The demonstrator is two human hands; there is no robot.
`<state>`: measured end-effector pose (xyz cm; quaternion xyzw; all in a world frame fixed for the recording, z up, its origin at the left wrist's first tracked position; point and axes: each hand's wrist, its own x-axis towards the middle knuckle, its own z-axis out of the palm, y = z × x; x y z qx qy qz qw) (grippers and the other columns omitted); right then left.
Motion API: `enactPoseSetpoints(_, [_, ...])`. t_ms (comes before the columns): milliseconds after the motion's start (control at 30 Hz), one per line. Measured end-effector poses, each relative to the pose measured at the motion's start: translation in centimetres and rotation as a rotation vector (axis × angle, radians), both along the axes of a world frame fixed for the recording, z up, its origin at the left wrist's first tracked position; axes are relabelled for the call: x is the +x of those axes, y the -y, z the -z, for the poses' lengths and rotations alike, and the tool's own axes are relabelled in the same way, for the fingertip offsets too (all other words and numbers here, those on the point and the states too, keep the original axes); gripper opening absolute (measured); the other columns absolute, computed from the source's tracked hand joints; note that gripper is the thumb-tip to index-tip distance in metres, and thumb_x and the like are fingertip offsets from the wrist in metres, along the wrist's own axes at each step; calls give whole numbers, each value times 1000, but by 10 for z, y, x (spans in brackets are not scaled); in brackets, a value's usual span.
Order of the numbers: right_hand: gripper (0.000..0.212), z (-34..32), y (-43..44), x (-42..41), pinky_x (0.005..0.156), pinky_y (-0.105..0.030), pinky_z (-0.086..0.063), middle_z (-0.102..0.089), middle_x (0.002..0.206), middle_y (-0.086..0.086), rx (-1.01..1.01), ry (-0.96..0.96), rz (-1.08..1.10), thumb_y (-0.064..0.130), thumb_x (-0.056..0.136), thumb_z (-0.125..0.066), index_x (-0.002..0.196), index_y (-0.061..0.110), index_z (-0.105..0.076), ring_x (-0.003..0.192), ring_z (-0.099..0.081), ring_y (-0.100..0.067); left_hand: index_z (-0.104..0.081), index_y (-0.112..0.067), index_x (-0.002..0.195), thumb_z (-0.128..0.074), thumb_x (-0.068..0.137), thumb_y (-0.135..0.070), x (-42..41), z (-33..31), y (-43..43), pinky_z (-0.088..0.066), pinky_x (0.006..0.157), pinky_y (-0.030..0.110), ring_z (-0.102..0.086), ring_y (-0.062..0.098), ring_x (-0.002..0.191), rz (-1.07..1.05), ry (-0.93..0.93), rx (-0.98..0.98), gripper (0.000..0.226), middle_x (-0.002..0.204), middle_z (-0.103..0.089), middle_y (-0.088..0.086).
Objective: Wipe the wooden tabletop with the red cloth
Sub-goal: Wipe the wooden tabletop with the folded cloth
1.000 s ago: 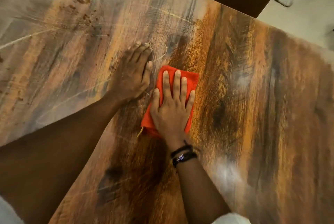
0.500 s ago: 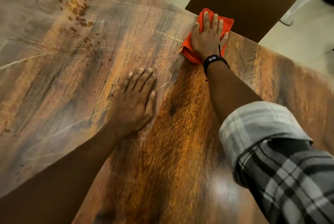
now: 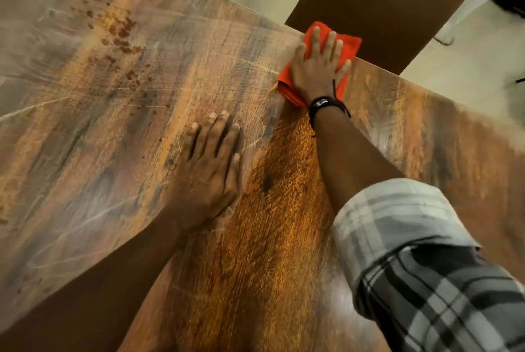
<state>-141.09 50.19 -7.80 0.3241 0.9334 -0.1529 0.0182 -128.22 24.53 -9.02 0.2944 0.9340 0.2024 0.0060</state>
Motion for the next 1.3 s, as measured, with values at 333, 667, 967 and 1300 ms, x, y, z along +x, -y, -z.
enactPoseSetpoints(333, [58, 5, 67, 61, 121, -49, 13, 4, 169, -2, -17, -77, -191, 47, 107, -21, 160, 31, -6, 155, 6, -21, -34, -3, 151, -29, 102, -30, 0, -2, 3, -13, 123, 52, -22, 30, 150, 39, -4, -30, 56, 160, -28, 17])
enactPoseSetpoints(667, [57, 9, 66, 57, 123, -51, 8, -3, 169, 0, 29, -84, -188, 48, 106, -25, 160, 33, -12, 155, 1, -20, -38, 0, 149, -34, 101, -24, -2, -3, 1, -17, 122, 53, -24, 32, 149, 33, -44, -38, 53, 158, -32, 19])
enactPoseSetpoints(967, [57, 5, 48, 9, 123, -49, 9, 1, 169, 0, 12, -19, -157, 47, 107, -22, 160, 33, -8, 155, 4, -20, -34, -3, 151, -24, 102, -31, -2, -4, 3, -13, 123, 52, -22, 29, 151, 48, 36, -47, 57, 160, -29, 16])
enactPoseSetpoints(1300, [61, 9, 117, 158, 124, -49, 2, -11, 168, 1, 65, -97, -225, 50, 100, -22, 159, 33, -21, 156, -3, -16, -33, 2, 150, -21, 99, -29, -3, -2, 6, -21, 119, 57, -21, 33, 150, 76, 14, -60, 61, 158, -30, 20])
